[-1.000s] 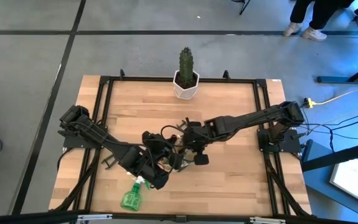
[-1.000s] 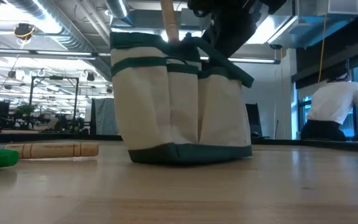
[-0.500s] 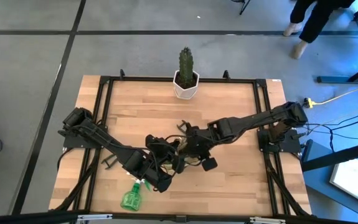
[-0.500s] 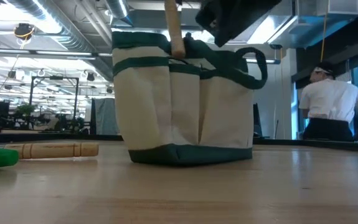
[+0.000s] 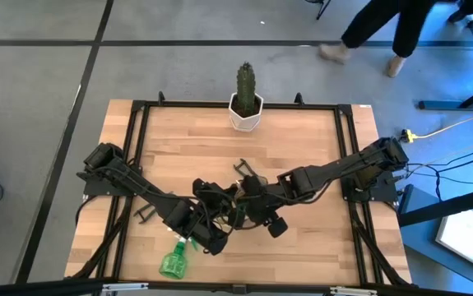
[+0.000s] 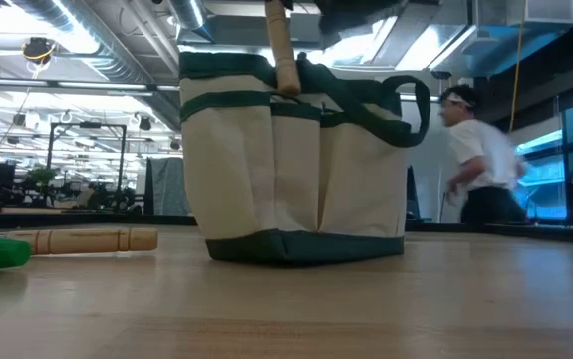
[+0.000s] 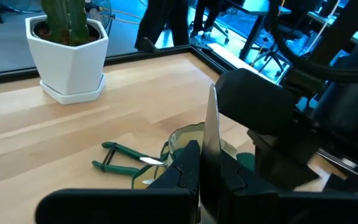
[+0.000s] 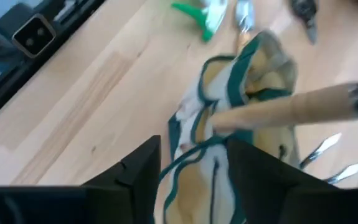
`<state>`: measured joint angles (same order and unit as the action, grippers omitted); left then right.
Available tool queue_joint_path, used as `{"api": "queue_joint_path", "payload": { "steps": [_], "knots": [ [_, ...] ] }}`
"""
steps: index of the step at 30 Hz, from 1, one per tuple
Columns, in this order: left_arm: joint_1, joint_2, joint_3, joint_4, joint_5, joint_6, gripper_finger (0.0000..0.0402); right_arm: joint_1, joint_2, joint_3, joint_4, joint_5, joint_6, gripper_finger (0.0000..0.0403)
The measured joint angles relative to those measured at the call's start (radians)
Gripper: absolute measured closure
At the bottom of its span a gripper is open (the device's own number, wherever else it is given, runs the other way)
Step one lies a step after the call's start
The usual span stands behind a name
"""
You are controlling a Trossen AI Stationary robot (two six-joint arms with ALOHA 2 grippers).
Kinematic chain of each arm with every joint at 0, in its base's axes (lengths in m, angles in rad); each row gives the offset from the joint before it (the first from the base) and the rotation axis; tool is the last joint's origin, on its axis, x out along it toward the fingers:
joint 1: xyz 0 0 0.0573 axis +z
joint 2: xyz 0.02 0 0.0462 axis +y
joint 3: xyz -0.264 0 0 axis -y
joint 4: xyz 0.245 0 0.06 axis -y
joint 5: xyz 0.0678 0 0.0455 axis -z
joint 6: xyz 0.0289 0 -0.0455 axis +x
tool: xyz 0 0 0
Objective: Pick & Place Garden tools in Gardening bag
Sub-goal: Put the right brown trowel into the green gardening bag
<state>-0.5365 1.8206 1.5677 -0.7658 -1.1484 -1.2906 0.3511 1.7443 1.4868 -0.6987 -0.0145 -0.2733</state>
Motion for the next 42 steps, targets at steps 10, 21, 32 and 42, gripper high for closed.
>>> {"api": "queue_joint_path", "payload": {
  "steps": [10,21,32,42],
  "knots": [
    [-0.005,0.0,0.0,0.0,0.002,-0.016,0.04,-0.056,0.002,0.0,0.05,0.008,-0.004,0.0271],
    [-0.011,0.0,0.0,-0.021,0.0,-0.031,0.04,-0.089,0.043,0.0,0.027,-0.042,0.0,0.0261],
    [-0.011,0.0,-0.001,-0.026,-0.001,-0.031,0.04,-0.094,0.055,-0.03,0.067,-0.061,0.002,0.0261],
    [-0.011,0.0,-0.001,-0.026,-0.003,-0.032,0.04,-0.097,0.055,-0.037,0.078,-0.065,0.031,0.0265]
  ]
}}
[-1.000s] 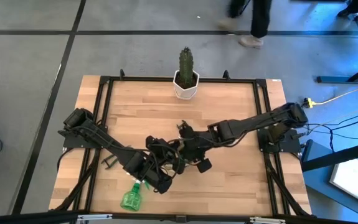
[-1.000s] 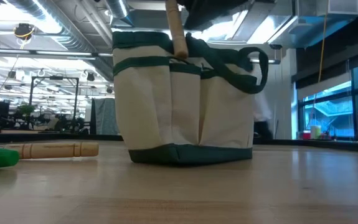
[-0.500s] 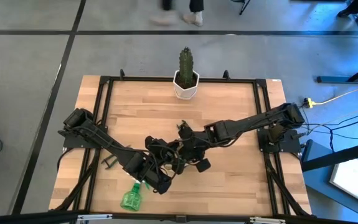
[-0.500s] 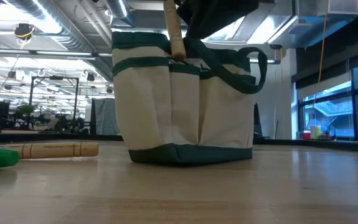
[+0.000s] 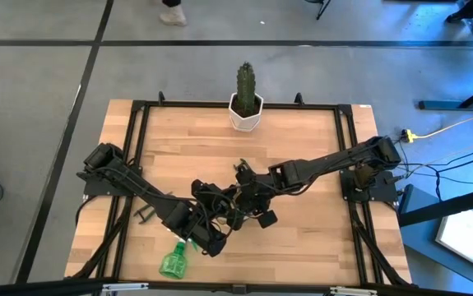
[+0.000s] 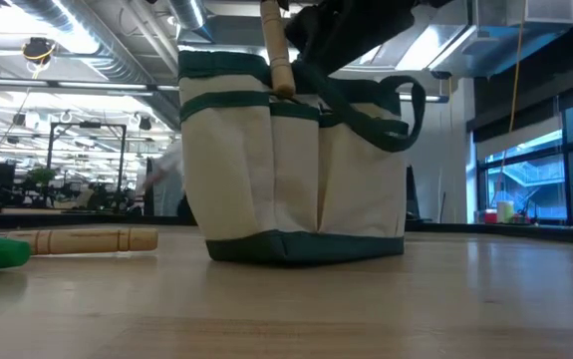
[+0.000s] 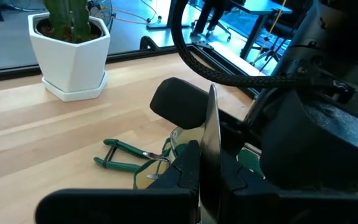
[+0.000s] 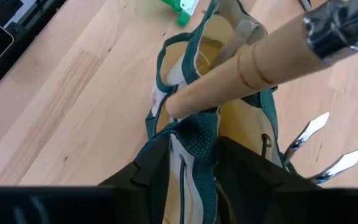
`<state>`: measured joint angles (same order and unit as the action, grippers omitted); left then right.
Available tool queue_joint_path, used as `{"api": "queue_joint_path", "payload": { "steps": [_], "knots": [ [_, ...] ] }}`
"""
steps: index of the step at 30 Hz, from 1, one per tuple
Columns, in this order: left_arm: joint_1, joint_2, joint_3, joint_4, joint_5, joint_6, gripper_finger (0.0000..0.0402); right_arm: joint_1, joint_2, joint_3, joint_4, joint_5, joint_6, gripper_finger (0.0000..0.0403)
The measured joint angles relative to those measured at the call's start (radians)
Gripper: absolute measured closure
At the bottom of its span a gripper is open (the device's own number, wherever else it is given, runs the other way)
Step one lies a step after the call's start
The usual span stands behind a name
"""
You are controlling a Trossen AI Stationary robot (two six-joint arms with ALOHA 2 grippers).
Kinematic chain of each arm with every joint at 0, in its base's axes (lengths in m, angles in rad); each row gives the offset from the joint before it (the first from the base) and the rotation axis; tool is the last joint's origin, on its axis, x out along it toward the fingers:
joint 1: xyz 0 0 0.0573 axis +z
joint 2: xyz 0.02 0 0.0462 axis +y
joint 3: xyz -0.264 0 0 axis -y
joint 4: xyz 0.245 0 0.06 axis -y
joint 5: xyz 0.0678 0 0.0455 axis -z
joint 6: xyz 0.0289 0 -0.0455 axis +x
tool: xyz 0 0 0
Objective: Pick & Place Garden tools in Gardening bag
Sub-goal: Put the right brown trowel into the green gardening bag
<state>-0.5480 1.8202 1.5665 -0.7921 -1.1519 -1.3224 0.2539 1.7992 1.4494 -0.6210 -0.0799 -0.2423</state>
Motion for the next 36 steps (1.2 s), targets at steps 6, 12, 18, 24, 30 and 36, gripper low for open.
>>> {"api": "queue_joint_path", "payload": {
  "steps": [6,12,18,24,30,36],
  "knots": [
    [0.0,0.0,0.0,-0.004,0.003,0.001,0.04,-0.003,0.035,0.001,-0.027,-0.003,0.037,0.0314],
    [0.0,0.0,0.0,-0.017,-0.02,-0.002,0.04,-0.007,0.054,0.001,-0.07,-0.007,0.041,0.0392],
    [0.0,0.001,0.0,-0.027,-0.038,-0.018,0.04,-0.02,0.046,0.0,-0.075,-0.019,0.063,0.0399],
    [0.0,0.043,0.0,-0.02,-0.053,-0.07,0.04,-0.025,0.046,0.0,-0.086,-0.037,0.07,0.0401],
    [-0.002,0.063,0.0,-0.019,-0.104,-0.107,0.04,-0.027,0.045,0.0,-0.098,-0.061,0.07,0.0402],
    [0.002,0.059,0.0,-0.036,-0.104,-0.069,0.04,-0.031,0.045,0.0,-0.101,-0.062,0.07,0.0402]
  ]
}}
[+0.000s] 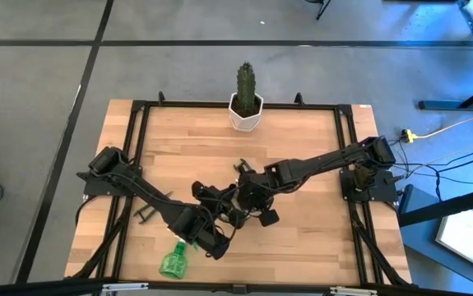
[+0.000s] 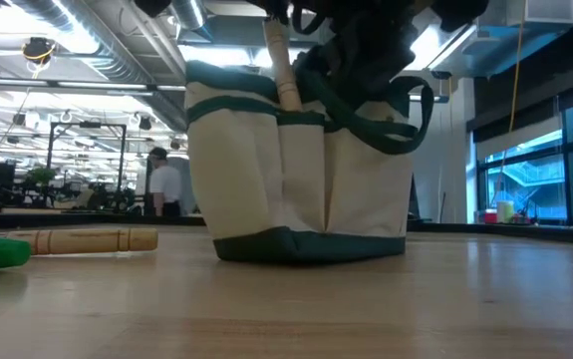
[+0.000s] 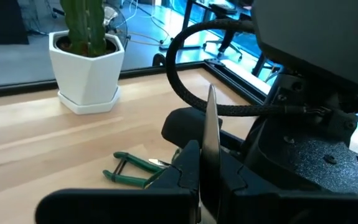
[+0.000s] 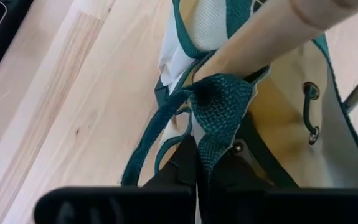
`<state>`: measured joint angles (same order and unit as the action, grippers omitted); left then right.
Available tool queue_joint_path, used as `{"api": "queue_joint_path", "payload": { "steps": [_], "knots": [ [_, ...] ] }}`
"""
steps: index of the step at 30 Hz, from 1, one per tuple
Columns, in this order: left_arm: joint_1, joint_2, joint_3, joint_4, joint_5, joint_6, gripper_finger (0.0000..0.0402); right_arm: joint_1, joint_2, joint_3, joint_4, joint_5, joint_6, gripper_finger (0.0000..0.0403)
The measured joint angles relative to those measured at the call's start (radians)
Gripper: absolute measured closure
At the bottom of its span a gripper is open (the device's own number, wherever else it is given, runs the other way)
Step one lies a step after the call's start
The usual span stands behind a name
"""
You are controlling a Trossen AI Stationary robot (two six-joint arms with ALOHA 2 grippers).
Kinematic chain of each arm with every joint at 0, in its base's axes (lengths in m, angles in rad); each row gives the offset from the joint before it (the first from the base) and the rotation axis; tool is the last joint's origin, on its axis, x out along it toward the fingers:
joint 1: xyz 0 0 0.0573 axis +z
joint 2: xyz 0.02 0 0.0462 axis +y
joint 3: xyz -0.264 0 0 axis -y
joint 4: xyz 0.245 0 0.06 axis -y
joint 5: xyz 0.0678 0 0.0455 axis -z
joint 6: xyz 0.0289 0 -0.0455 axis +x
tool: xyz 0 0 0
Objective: Pick & Place Garden tools in Gardening bag
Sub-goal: Put the right brown trowel into the green gardening bag
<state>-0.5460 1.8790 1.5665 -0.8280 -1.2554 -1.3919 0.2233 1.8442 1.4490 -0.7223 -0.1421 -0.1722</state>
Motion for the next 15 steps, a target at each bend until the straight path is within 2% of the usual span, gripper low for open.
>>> {"api": "queue_joint_path", "payload": {
  "steps": [15],
  "knots": [
    [0.005,0.0,0.0,-0.014,-0.004,0.016,0.04,-0.008,0.0,0.0,0.0,0.001,0.013,0.0403]
  ]
}}
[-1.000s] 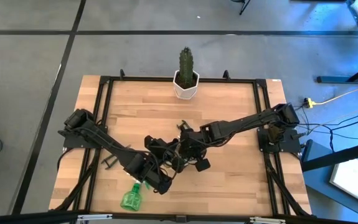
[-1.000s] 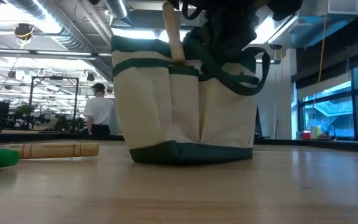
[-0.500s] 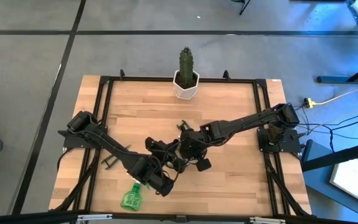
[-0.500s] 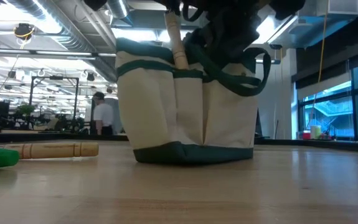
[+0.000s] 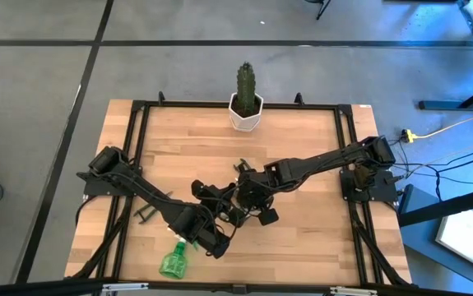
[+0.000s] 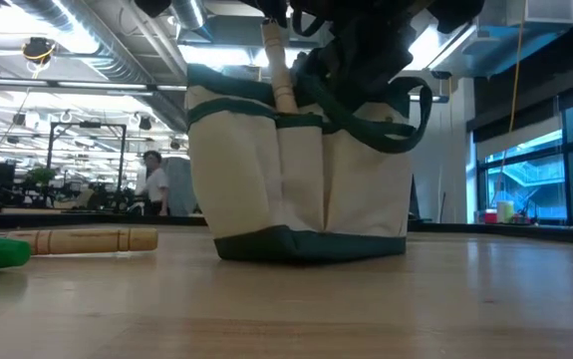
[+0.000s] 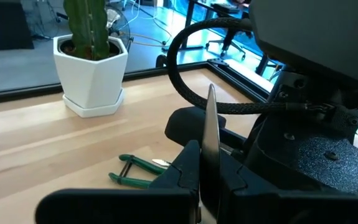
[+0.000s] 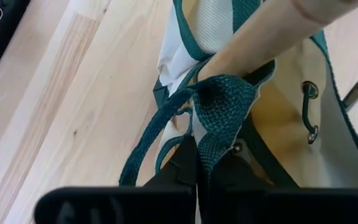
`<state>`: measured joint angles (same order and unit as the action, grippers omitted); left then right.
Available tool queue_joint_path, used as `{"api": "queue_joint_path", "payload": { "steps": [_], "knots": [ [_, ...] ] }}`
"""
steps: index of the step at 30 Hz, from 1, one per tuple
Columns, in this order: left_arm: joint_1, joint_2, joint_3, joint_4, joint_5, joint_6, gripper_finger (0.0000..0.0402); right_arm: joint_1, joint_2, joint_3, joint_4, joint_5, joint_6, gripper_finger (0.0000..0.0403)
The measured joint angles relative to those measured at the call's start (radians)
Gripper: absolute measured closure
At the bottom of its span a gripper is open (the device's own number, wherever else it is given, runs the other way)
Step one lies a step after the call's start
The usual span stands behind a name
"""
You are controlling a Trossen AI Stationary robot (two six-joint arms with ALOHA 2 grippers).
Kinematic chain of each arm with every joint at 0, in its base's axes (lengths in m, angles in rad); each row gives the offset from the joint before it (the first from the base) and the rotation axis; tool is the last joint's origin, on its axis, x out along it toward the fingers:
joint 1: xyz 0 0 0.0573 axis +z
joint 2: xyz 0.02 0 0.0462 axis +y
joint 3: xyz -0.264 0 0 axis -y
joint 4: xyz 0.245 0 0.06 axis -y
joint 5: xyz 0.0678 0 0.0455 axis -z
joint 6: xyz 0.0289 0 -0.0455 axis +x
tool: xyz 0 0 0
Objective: Pick & Place Garden tools in Gardening bag
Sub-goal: Put the right brown trowel into the green gardening bag
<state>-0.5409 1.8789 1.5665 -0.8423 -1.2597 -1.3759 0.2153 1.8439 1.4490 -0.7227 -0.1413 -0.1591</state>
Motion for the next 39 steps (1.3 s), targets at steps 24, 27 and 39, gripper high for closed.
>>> {"api": "queue_joint_path", "payload": {
  "steps": [24,27,39],
  "knots": [
    [-0.016,0.105,0.0,-0.031,0.056,-0.228,0.04,-0.001,0.0,0.0,0.004,0.036,0.017,0.0403],
    [-0.017,0.108,0.0,-0.029,0.058,-0.236,0.04,-0.001,0.0,0.0,0.004,0.036,0.017,0.0403],
    [-0.02,0.108,0.0,-0.036,0.107,-0.267,0.0398,0.0,0.0,0.0,0.008,0.033,0.017,0.0403]
  ]
}}
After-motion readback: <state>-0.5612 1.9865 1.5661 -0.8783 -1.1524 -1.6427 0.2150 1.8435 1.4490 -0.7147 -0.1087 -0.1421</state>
